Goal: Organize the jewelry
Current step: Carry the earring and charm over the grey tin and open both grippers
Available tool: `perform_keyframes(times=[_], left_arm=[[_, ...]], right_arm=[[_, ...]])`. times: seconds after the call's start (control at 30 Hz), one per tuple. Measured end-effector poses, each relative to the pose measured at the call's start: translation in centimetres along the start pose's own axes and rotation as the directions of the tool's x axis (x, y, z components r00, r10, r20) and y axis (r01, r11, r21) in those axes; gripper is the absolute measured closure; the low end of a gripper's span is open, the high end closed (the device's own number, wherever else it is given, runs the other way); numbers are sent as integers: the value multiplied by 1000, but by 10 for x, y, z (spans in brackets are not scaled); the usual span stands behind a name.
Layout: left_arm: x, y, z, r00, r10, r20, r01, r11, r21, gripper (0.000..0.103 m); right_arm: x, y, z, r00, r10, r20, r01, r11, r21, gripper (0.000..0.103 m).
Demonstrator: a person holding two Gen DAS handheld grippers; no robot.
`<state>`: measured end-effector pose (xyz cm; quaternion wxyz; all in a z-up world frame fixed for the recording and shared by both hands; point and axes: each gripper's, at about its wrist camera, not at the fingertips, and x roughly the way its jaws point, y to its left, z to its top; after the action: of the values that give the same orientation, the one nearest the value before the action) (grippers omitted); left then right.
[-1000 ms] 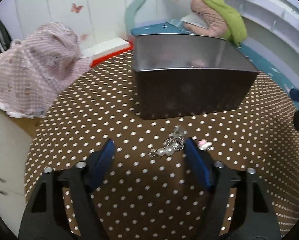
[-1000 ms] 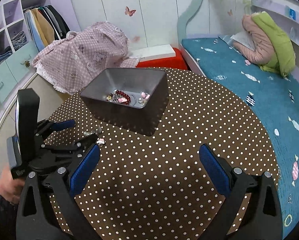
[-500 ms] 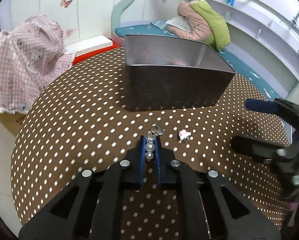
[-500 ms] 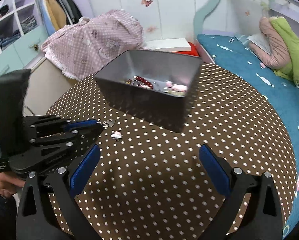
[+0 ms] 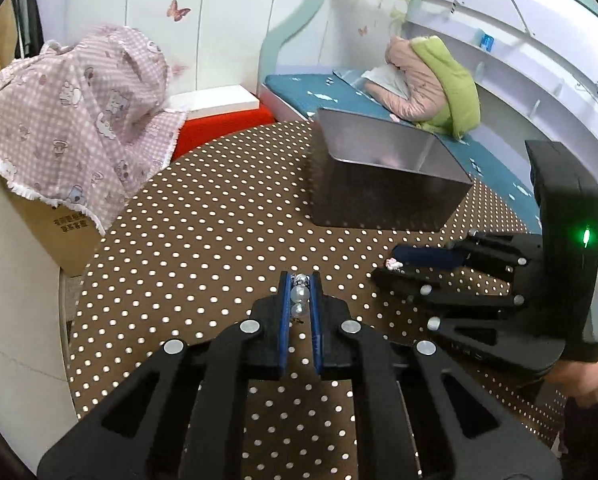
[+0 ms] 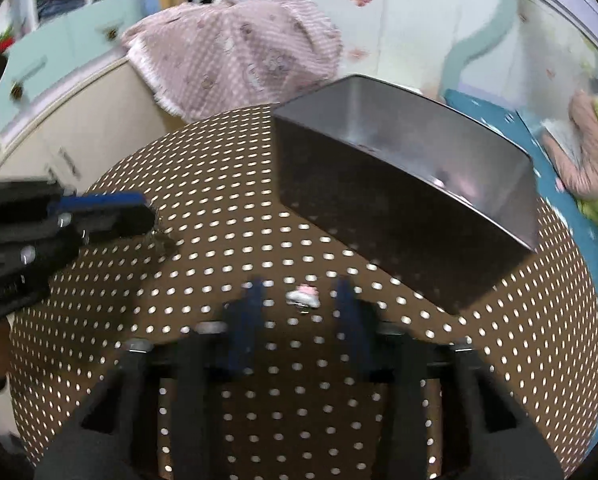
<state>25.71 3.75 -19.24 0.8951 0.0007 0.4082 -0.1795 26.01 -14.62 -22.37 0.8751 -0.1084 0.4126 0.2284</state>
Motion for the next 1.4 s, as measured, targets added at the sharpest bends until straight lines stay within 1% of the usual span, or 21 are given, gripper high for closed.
perform_keyframes(times=[0.07, 0.17, 0.27, 0.43, 0.6, 0.7, 0.77, 0.87, 0.93, 1.07, 1.27, 1.4], left_arm=[[-4, 1, 1, 1000, 2, 8, -1, 1000, -5, 94], [-9, 0, 4, 1000, 3, 19, -2, 1000, -7, 94], [-11, -4, 7, 1000, 0, 31, 0, 1000, -4, 94], [-22, -14, 21, 998, -15, 69, 14, 1000, 15, 94], [-44, -29, 51, 988, -47, 145, 39, 997, 60, 94], [-59, -41, 77, 977, -75, 197, 58, 994, 93, 94], [-67, -50, 97, 968, -93, 232, 66, 991, 120, 94], [-69, -59, 121, 960, -130, 249, 97, 985, 142, 94], [-63, -65, 135, 958, -151, 245, 118, 983, 143, 94], [-41, -75, 157, 958, -201, 204, 176, 975, 133, 94], [1, -84, 164, 964, -238, 116, 228, 969, 94, 94], [22, -89, 162, 971, -228, 68, 222, 972, 80, 93]], right_arm=[[-2, 0, -2, 1000, 7, -6, -7, 1000, -5, 90], [-7, -6, -8, 1000, 24, 0, -24, 999, 21, 90], [-20, -12, -7, 998, 53, 28, -54, 997, 54, 90], [-51, -24, 4, 993, 77, 90, -85, 993, 87, 90], [-85, -38, 28, 980, 88, 177, -107, 989, 100, 90], [-103, -49, 48, 971, 66, 228, -90, 991, 96, 90], [-110, -57, 56, 967, 56, 249, -83, 992, 98, 90], [-113, -70, 70, 963, 55, 265, -87, 990, 109, 90], [-111, -80, 76, 963, 51, 263, -87, 988, 125, 90], [-100, -93, 82, 969, 56, 240, -93, 985, 147, 90], [-72, -104, 80, 983, 62, 172, -94, 978, 185, 90], [-58, -113, 75, 990, 61, 126, -88, 971, 223, 88]])
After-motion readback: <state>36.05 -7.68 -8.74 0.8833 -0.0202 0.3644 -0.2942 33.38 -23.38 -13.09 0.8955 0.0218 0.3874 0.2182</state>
